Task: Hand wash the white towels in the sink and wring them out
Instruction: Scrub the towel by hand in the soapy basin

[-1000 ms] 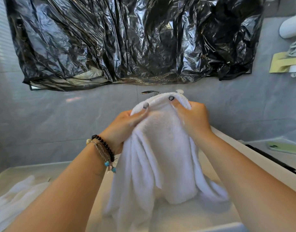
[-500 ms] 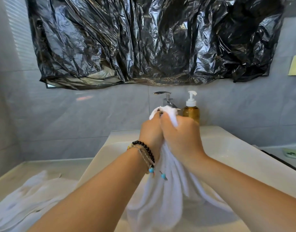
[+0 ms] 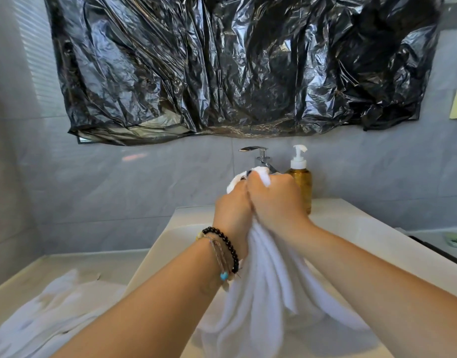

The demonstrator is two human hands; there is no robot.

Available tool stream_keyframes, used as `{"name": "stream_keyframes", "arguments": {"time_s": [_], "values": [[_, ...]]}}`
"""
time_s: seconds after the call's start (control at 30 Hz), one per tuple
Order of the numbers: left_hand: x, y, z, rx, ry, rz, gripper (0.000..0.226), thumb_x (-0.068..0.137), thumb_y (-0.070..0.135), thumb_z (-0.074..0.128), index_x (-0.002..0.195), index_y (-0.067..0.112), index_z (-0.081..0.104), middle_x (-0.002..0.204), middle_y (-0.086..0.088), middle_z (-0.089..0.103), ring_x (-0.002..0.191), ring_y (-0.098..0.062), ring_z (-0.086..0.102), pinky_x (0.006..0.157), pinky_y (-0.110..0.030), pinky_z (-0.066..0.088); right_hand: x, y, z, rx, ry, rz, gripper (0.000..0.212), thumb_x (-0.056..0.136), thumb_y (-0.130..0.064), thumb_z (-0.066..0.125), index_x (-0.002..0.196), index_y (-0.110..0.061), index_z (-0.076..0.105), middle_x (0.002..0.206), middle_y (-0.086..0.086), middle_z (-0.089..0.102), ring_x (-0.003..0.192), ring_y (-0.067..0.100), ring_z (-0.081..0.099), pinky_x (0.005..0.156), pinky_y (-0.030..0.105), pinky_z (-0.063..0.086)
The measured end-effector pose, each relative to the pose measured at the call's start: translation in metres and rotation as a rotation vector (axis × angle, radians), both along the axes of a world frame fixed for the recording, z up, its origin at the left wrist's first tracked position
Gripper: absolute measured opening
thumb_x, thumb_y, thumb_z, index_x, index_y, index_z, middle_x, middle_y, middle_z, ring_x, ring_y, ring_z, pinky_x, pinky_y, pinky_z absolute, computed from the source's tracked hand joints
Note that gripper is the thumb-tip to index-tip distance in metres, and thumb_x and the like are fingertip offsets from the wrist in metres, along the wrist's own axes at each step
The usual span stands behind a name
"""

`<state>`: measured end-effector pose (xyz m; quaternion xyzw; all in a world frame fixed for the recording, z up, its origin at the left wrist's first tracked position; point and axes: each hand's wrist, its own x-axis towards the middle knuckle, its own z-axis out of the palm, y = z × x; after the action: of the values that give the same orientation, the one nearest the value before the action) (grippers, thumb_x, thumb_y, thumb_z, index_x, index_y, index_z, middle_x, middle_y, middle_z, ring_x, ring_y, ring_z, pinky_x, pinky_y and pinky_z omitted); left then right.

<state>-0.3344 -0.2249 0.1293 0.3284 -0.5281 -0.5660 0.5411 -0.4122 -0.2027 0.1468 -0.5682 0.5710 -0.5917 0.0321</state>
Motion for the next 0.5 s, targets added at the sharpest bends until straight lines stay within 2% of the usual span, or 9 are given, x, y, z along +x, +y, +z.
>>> {"name": "stream_keyframes", "arguments": {"time_s": [0.07, 0.13, 0.17, 0.23, 0.3, 0.33, 0.4, 0.43, 0.5], "values": [[-0.006, 0.005, 0.002, -0.01, 0.023, -0.006, 0.016, 0.089, 0.031, 0.059, 0.078, 0.019, 0.063, 0.068, -0.004, 0.059, 0.068, -0.023, 0.057, 0.071, -0.033, 0.045, -0.012, -0.009, 0.018, 0.091, -0.107, -0.03, 0.039, 0.094, -0.025, 0.046, 0.061, -0.006, 0.052, 0.06, 0.005, 0.053, 0.063, 0.027, 0.048, 0.06, 0.03, 0.036], [-0.007, 0.005, 0.007, -0.013, 0.036, -0.012, 0.021, 0.082, 0.037, 0.062, 0.073, 0.018, 0.062, 0.073, -0.006, 0.059, 0.07, -0.023, 0.058, 0.074, -0.035, 0.045, -0.014, -0.005, 0.023, 0.075, -0.112, -0.036, 0.038, 0.095, -0.025, 0.044, 0.068, 0.0, 0.052, 0.07, 0.009, 0.06, 0.072, 0.029, 0.05, 0.068, 0.032, 0.042], [-0.005, 0.001, 0.008, -0.016, 0.047, -0.005, 0.024, 0.081, 0.038, 0.063, 0.073, 0.016, 0.061, 0.073, -0.006, 0.06, 0.069, -0.022, 0.058, 0.074, -0.035, 0.044, -0.011, -0.001, 0.017, 0.029, -0.058, -0.041, 0.04, 0.096, -0.025, 0.043, 0.066, 0.001, 0.048, 0.068, 0.008, 0.06, 0.072, 0.028, 0.051, 0.068, 0.031, 0.041], [0.005, -0.006, 0.009, -0.007, 0.067, -0.016, 0.031, 0.088, 0.034, 0.064, 0.066, 0.012, 0.06, 0.062, -0.001, 0.058, 0.057, -0.018, 0.055, 0.066, -0.029, 0.042, 0.004, 0.012, 0.001, -0.093, 0.131, -0.029, 0.044, 0.096, -0.028, 0.043, 0.06, -0.004, 0.049, 0.054, 0.0, 0.052, 0.063, 0.023, 0.05, 0.059, 0.032, 0.035], [0.01, -0.009, 0.007, 0.022, 0.068, -0.052, 0.034, 0.087, 0.028, 0.066, 0.055, 0.018, 0.061, 0.054, 0.002, 0.055, 0.048, -0.015, 0.051, 0.056, -0.026, 0.039, 0.012, 0.015, -0.006, -0.133, 0.229, 0.028, 0.045, 0.095, -0.029, 0.043, 0.061, -0.003, 0.055, 0.05, 0.0, 0.049, 0.056, 0.019, 0.049, 0.05, 0.027, 0.032], [0.009, -0.009, 0.005, 0.012, 0.055, -0.07, 0.026, 0.083, 0.026, 0.068, 0.058, 0.021, 0.063, 0.057, 0.0, 0.056, 0.05, -0.016, 0.052, 0.056, -0.026, 0.041, 0.008, 0.007, -0.001, -0.09, 0.229, 0.018, 0.045, 0.096, -0.028, 0.042, 0.062, -0.002, 0.057, 0.052, 0.001, 0.051, 0.057, 0.02, 0.049, 0.05, 0.028, 0.032], [0.0, -0.006, 0.003, -0.056, 0.033, -0.07, 0.007, 0.084, 0.029, 0.064, 0.084, 0.024, 0.068, 0.071, -0.002, 0.062, 0.066, -0.018, 0.06, 0.064, -0.029, 0.048, -0.007, -0.013, 0.016, 0.065, 0.122, -0.045, 0.045, 0.096, -0.029, 0.041, 0.062, -0.005, 0.057, 0.056, 0.002, 0.052, 0.061, 0.024, 0.05, 0.055, 0.032, 0.03], [-0.005, -0.003, 0.002, -0.092, 0.018, -0.056, 0.016, 0.086, 0.033, 0.06, 0.094, 0.022, 0.068, 0.077, -0.004, 0.065, 0.074, -0.019, 0.063, 0.071, -0.03, 0.051, -0.016, -0.019, 0.025, 0.102, 0.038, -0.062, 0.042, 0.095, -0.029, 0.042, 0.062, -0.007, 0.055, 0.057, 0.002, 0.051, 0.065, 0.028, 0.05, 0.057, 0.032, 0.03], [-0.011, 0.003, 0.006, -0.063, 0.01, -0.074, 0.031, 0.077, 0.044, 0.06, 0.092, 0.019, 0.07, 0.084, -0.01, 0.07, 0.082, -0.025, 0.068, 0.082, -0.036, 0.053, -0.023, -0.02, 0.028, 0.075, -0.094, -0.056, 0.041, 0.095, -0.026, 0.043, 0.059, -0.008, 0.049, 0.058, 0.006, 0.051, 0.07, 0.032, 0.051, 0.062, 0.032, 0.035]]}}
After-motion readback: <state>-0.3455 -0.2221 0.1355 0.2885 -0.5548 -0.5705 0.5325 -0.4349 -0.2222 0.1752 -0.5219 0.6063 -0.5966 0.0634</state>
